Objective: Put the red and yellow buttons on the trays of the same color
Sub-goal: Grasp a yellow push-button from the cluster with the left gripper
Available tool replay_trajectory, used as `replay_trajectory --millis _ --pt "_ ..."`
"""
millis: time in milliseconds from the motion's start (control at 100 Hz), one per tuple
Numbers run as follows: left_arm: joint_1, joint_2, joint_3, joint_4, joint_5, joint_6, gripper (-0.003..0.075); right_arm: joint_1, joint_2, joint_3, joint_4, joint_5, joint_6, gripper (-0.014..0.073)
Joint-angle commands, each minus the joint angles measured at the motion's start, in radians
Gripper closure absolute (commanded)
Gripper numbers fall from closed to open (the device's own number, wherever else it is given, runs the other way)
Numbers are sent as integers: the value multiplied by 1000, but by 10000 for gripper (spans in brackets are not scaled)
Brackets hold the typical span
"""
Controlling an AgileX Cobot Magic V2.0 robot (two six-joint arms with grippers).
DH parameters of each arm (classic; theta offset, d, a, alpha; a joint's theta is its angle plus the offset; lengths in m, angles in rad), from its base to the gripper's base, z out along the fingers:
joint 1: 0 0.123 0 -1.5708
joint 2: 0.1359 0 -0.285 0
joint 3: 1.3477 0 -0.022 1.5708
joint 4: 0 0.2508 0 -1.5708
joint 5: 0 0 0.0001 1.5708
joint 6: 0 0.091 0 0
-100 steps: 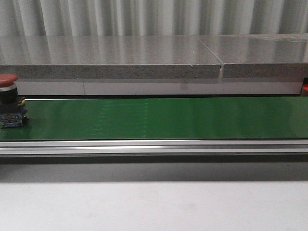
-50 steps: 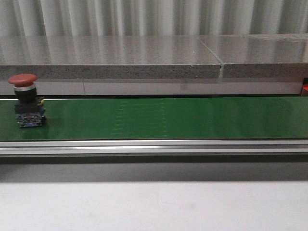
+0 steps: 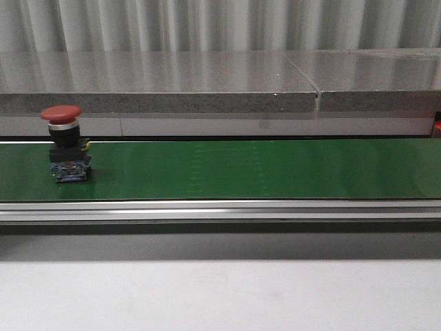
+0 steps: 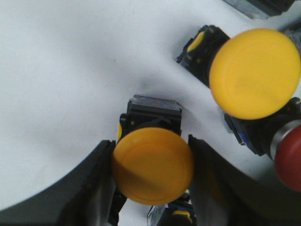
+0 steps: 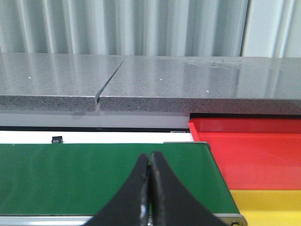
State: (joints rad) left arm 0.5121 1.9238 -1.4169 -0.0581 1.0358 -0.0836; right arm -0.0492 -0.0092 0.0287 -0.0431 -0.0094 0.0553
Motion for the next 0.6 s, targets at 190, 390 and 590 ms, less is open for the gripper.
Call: replay_trajectory --millis 190,390,590 --pt "1 -97 -29 -5 -22 23 553 -2 -21 -19 -3 -84 -9 654" --pt "0 -195 -25 -6 12 31 553 -2 -21 -19 -3 -84 -9 654" --pt "-44 -322 -25 -8 38 44 553 -2 -21 -19 -3 -84 -9 654"
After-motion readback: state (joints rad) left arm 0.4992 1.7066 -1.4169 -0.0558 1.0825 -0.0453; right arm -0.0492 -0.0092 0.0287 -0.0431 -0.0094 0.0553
